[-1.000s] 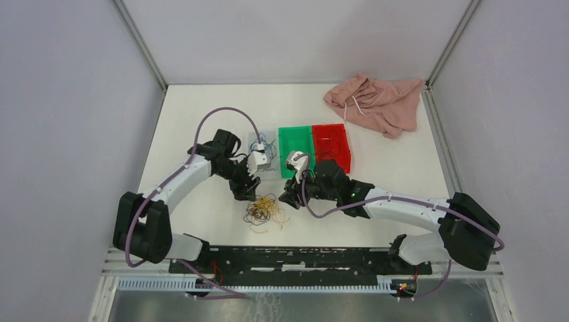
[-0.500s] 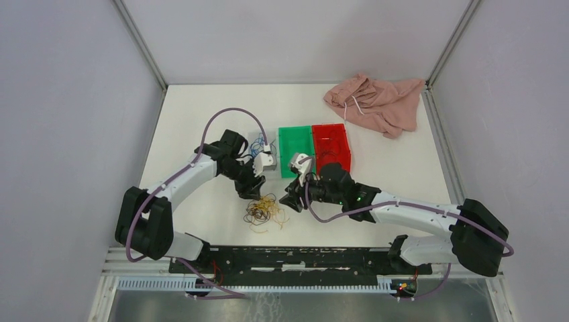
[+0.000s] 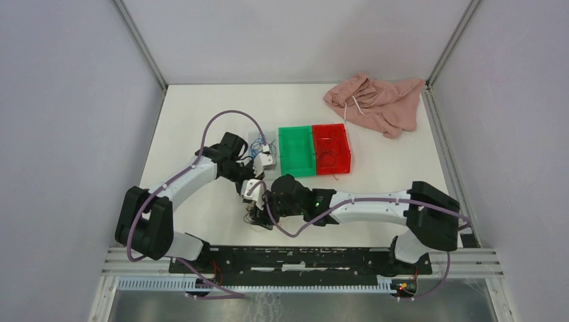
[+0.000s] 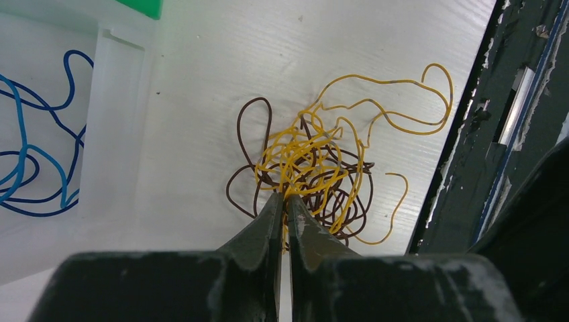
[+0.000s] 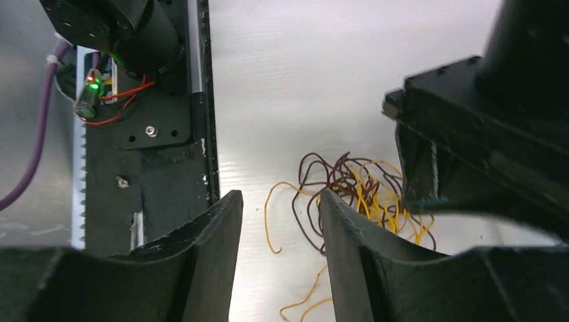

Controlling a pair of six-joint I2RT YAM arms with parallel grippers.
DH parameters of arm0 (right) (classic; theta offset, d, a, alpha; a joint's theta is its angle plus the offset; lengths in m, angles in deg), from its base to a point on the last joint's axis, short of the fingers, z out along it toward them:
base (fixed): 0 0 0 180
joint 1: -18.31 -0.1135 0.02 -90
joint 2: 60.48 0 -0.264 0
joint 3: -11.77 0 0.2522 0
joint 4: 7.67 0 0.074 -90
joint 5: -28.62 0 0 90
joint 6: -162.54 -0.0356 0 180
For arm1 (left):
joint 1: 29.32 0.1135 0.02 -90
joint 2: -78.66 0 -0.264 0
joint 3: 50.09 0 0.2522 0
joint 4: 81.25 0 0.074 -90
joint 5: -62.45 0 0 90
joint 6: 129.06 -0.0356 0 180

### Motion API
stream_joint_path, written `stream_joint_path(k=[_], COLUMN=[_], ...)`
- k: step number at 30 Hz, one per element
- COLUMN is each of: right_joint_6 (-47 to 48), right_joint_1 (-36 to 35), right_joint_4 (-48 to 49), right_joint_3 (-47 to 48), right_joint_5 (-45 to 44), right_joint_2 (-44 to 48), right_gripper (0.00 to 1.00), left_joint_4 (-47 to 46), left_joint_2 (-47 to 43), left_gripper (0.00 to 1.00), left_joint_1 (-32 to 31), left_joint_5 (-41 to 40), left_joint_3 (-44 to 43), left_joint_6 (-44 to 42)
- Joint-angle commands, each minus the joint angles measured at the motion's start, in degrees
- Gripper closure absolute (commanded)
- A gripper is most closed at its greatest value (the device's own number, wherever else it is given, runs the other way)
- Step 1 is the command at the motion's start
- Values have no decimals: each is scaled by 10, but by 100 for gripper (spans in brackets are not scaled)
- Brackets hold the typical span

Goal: Untangle the cables

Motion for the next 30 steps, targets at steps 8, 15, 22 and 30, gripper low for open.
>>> stream_joint_path(k=[8,15,22,30], right_joint_6=[186,319,395,421], right_joint_1=[-28,-61,-84,-95], right_joint_4=[-117,-236,-289,-290], right_joint_3=[164,261,329,347], right_joint_5=[-32,-71,-139,-181], right_joint_2=[-139,-233,-308,-329], right_gripper=[47,47,50,73], left_joint_4=[-9,-1,10,20], left_joint_2=[-23,-17,-23,-31], left_gripper=[89,90,91,92], left_joint_1=[-2,-3,-2,-3], left_joint_5=[34,40,43,57], left_joint_3=[0,-8,-10,-6], left_joint_6=[32,29,22,14])
